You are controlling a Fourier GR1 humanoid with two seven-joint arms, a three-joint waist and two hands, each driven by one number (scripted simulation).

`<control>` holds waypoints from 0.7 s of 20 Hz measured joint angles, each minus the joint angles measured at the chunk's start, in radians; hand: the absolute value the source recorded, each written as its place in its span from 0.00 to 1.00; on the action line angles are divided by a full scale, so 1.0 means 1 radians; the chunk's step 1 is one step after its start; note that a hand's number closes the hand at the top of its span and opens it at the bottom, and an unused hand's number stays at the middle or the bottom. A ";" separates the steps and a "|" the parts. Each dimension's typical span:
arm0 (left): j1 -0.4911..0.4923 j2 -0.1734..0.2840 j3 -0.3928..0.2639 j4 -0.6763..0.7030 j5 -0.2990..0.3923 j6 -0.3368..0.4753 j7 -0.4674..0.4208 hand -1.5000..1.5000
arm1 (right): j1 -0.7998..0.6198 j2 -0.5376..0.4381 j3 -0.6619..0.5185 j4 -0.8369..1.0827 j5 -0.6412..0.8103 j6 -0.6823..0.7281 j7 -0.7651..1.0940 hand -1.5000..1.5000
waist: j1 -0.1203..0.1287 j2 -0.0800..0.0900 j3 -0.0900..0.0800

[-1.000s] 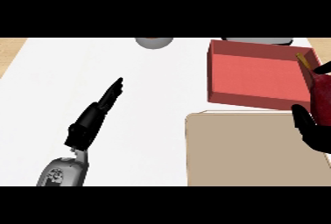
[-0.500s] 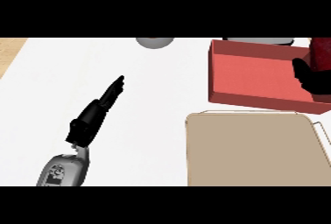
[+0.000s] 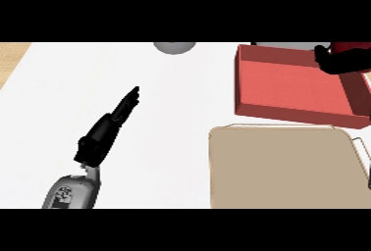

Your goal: Pick the pear from the tray and place it in the cardboard box

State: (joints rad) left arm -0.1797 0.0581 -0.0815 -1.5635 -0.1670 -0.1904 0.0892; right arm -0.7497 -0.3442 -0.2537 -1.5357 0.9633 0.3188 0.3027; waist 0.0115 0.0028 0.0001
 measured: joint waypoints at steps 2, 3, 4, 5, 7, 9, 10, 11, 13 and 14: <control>-0.010 0.003 0.006 0.017 0.001 -0.005 -0.012 0.50 | -0.020 -0.011 0.008 0.088 0.017 -0.044 -0.032 1.00 | 0.000 0.000 0.000; -0.003 0.007 0.010 0.011 0.006 -0.010 -0.010 0.50 | -0.024 -0.012 0.014 0.118 0.024 -0.064 -0.041 1.00 | 0.000 0.000 0.000; -0.006 0.005 0.010 0.005 0.010 -0.012 0.004 0.50 | -0.022 -0.014 0.015 0.163 0.033 -0.098 -0.064 1.00 | 0.001 0.000 0.000; -0.002 0.006 0.010 -0.004 0.012 -0.016 0.007 0.50 | -0.035 -0.013 0.019 0.204 0.041 -0.116 -0.068 1.00 | 0.001 0.000 0.000; -0.001 0.006 0.012 -0.001 0.009 -0.014 0.008 0.50 | -0.044 -0.013 0.022 0.286 0.054 -0.156 -0.088 1.00 | 0.002 0.001 0.000; -0.001 0.003 0.009 0.007 0.006 -0.013 -0.001 0.50 | -0.058 -0.001 0.006 0.366 0.045 -0.188 -0.094 0.00 | 0.004 0.002 0.000; 0.000 0.009 0.012 -0.001 0.011 -0.020 -0.001 0.50 | -0.062 0.009 -0.007 0.396 0.036 -0.193 -0.082 0.00 | 0.005 0.002 0.000; -0.001 0.012 0.017 0.001 0.015 -0.023 -0.005 0.50 | -0.055 0.021 -0.022 0.423 0.020 -0.203 -0.084 0.00 | 0.005 0.002 0.000; -0.013 0.008 0.017 -0.009 0.017 -0.021 0.013 0.50 | -0.069 0.033 -0.047 0.497 -0.005 -0.220 -0.091 0.00 | 0.007 0.003 0.000; -0.013 0.003 0.014 -0.005 0.014 -0.018 0.011 0.50 | -0.063 0.036 -0.057 0.525 -0.018 -0.232 -0.108 0.00 | 0.005 0.003 0.000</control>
State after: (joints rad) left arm -0.1926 0.0607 -0.0675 -1.5687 -0.1532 -0.2082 0.1004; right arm -0.8128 -0.3079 -0.3111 -1.0103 0.9451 0.0866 0.1950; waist 0.0169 0.0054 0.0004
